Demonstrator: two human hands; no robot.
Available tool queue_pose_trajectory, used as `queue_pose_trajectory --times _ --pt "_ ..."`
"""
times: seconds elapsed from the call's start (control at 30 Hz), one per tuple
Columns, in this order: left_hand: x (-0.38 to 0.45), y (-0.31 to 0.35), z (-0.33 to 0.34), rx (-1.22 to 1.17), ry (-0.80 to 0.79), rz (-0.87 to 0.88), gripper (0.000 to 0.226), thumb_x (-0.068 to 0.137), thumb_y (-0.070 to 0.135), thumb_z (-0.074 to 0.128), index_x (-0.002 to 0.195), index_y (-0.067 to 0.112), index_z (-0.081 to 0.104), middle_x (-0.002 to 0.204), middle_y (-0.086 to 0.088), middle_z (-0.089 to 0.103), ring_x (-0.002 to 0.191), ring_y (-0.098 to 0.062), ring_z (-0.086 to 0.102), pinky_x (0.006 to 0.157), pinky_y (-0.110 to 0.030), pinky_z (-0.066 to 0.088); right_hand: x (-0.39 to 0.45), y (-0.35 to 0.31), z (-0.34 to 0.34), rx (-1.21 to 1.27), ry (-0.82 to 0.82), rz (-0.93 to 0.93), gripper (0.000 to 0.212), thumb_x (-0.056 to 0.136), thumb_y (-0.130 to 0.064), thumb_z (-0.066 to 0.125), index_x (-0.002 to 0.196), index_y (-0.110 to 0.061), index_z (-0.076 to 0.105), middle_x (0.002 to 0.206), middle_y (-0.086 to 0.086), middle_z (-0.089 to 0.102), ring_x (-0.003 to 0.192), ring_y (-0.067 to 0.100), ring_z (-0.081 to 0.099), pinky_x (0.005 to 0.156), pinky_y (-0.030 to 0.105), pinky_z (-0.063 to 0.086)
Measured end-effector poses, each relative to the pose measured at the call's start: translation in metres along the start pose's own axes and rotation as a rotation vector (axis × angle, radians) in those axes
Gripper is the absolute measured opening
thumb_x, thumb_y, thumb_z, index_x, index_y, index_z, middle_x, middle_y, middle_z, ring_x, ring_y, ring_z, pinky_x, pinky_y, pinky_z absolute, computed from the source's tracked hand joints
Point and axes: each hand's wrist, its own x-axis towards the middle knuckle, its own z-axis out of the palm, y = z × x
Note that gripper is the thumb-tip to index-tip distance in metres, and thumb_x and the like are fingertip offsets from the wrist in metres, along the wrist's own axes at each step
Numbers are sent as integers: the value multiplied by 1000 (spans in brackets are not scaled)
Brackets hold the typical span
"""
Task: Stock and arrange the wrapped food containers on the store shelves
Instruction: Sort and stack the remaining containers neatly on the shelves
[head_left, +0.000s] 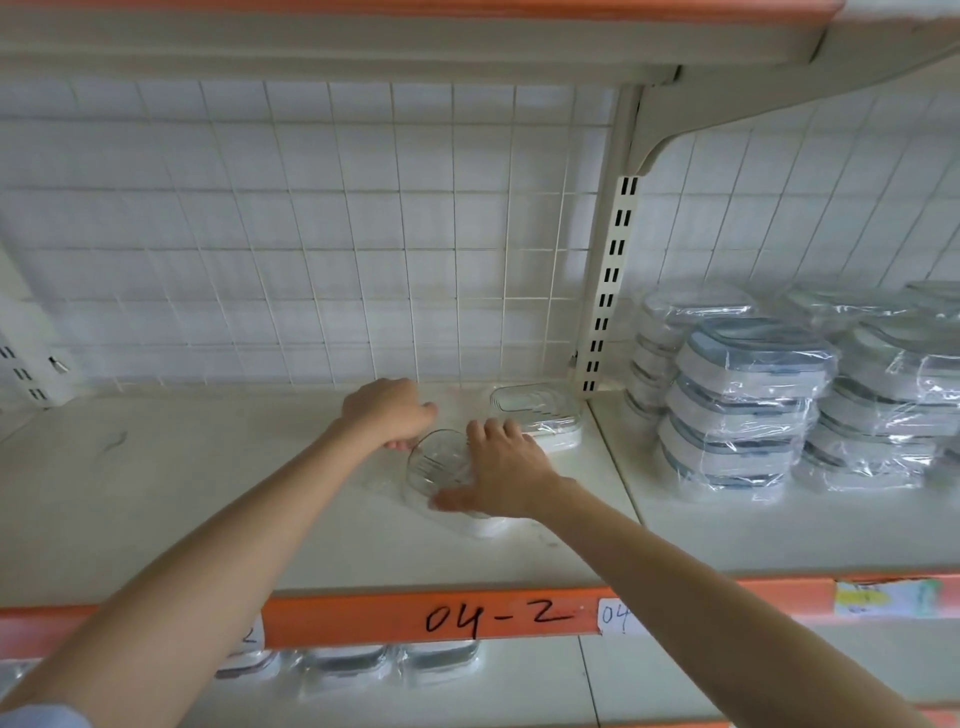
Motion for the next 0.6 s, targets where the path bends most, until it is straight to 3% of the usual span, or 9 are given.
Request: queue_pose_trajectory --times 0.13,0.27,0.37,0.43,0.53,0.6 --pt "6 -16 3 -241 89 -10 28 86 28 48 75 9 65 71 -7 71 62 -21 66 68 -26 51 1 15 -36 118 -43 -33 87 70 -63 68 136 -15 38 130 5 42 124 25 34 103 40 35" --pt "9 -20 8 -410 98 51 17 88 16 50 91 17 67 99 -8 70 90 -27 66 78 -29 50 10 52 -81 75 60 -31 81 74 -56 68 140 -23 35 136 -4 39 127 20 31 105 40 31" --pt "10 -8 19 -515 25 109 34 87 8 51 119 12 61 122 -8 61 108 -22 59 82 -22 43 21 79 -82 10 23 -7 73 81 -50 65 143 -32 32 148 -7 29 137 20 21 108 43 23" --pt "10 4 25 -599 -73 141 50 84 8 60 133 10 48 132 -11 53 115 -22 55 90 -25 44 25 94 -69 -16 -55 2 70 86 -52 59 145 -38 26 154 -2 20 142 24 12 114 45 16" --pt "12 23 32 -551 -152 222 80 77 23 76 143 9 33 138 -8 43 123 -22 47 99 -30 41 30 109 -56 48 -50 50 69 86 -55 55 145 -44 20 156 4 12 143 28 6 116 48 10" --pt "12 36 35 -502 -130 274 84 73 32 80 141 12 35 131 -3 44 119 -19 48 94 -29 40 33 113 -55 27 -31 47 68 88 -54 53 146 -42 19 156 5 12 144 26 7 116 45 7"
